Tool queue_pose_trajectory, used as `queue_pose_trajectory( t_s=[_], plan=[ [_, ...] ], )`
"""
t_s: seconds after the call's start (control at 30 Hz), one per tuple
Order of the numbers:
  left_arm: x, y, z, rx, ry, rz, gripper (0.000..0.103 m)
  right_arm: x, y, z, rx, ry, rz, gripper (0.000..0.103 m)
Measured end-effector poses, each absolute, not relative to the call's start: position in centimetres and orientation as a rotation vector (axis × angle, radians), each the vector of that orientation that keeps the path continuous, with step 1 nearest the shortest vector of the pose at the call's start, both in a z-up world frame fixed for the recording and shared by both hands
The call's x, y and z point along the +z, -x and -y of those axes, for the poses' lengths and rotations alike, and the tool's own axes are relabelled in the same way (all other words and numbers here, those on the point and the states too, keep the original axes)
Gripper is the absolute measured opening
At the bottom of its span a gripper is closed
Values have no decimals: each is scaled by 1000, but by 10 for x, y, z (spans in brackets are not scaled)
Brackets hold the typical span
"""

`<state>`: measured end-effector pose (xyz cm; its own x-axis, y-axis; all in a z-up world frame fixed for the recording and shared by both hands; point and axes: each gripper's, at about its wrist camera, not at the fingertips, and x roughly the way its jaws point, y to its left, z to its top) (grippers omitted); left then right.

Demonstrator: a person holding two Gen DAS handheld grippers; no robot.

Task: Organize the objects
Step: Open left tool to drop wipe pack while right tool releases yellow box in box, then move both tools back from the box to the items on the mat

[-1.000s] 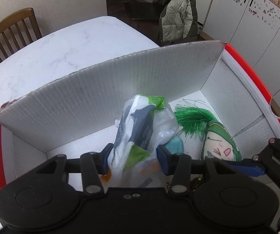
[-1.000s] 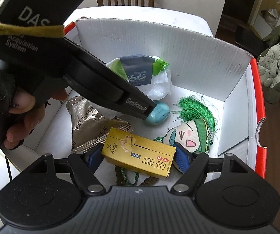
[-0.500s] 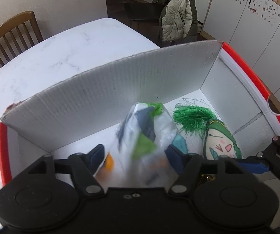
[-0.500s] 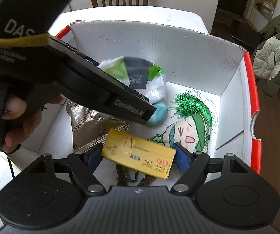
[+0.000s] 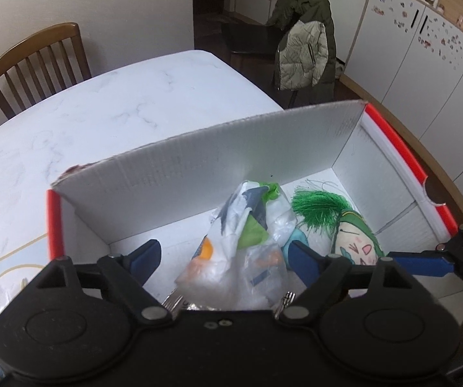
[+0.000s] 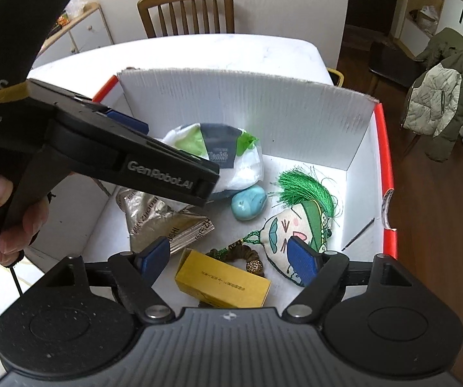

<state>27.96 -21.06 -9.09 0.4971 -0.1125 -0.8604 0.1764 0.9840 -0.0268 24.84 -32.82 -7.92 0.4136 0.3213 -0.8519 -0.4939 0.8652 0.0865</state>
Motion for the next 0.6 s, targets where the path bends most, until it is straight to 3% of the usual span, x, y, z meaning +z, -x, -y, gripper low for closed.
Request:
queue_pose_trajectory(
  t_s=[0.6],
  plan=[
    [-33,-223,182,-142,21,-907,89,-34,-223,326,537,164,-920,79]
  ],
)
